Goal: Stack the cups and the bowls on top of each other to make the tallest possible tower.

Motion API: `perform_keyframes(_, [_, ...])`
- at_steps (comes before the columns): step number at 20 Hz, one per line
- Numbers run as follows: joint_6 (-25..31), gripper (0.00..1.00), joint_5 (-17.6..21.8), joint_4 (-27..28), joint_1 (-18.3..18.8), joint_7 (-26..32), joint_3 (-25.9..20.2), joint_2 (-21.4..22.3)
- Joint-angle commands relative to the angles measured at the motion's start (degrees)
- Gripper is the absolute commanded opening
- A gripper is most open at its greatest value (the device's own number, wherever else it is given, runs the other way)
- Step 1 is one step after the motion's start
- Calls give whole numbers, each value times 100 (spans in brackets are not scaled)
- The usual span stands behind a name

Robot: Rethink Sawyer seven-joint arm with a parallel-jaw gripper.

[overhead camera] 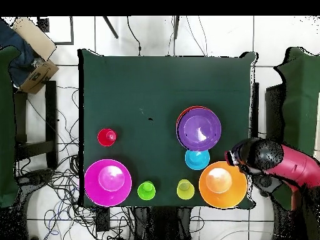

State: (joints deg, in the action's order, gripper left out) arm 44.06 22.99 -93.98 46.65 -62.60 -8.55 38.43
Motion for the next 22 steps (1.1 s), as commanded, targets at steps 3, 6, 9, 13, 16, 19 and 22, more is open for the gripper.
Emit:
perform_keyframes(3, [-324,100,496,63,94,666,-679,-491])
perform_keyframes(6, [140,100,400,256,183,932,-791,-362])
perform_keyframes(9, [617,100,310,461,243,1174,-893,-233])
perform_keyframes(13, [988,100,337,756,183,1198,-965,-265])
perform_keyframes(16, [999,100,418,835,167,1177,-997,-319])
perform_keyframes(19, [892,100,441,791,248,1181,-1077,-381])
perform_keyframes(22, [613,100,518,625,302,1082,-1090,-423])
